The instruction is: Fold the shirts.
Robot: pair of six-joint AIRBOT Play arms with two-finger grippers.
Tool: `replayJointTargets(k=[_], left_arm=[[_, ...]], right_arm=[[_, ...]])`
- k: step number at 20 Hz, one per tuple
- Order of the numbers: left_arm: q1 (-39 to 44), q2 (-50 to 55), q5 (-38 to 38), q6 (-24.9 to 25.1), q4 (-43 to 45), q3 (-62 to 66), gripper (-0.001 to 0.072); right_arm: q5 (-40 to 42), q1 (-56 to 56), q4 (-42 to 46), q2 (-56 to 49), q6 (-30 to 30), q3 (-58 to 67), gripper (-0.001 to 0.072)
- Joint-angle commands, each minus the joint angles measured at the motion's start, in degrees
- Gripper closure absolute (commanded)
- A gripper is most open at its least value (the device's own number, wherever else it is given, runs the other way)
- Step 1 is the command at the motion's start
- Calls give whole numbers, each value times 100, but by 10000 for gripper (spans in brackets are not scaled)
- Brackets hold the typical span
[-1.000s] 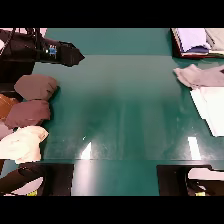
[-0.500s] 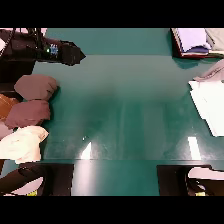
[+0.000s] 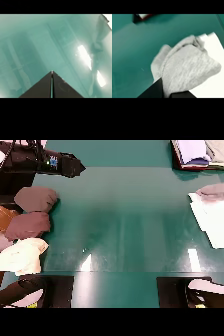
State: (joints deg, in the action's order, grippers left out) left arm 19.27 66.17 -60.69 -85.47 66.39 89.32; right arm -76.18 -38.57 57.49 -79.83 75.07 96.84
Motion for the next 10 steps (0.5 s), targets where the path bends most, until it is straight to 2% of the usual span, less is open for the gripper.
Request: replayJointTargets(k=[1,2,3,4,5,6,10], left_arm=[[4,0,-2,44,9,2,684],[4,0,0,44,7,2,684],[4,2,0,44,9,2,683],[4,2,-2,46,9,2,684],[4,2,0,46,9,2,684],[4,0,2,46,9,2,684],[4,2,24,44,9,2,684]], right_arm=[[-356,-350,1154,411,13,-1010,694],[-356,-461,1311,522,13,-1331,687],[-361,-595,1405,640,11,-1661,553],[-350,-730,1473,732,11,-1939,303],[-356,-909,1460,809,13,-2168,85],[-352,-1091,1451,894,72,-2337,61],[-219,-1401,772,1209,98,-2284,63]])
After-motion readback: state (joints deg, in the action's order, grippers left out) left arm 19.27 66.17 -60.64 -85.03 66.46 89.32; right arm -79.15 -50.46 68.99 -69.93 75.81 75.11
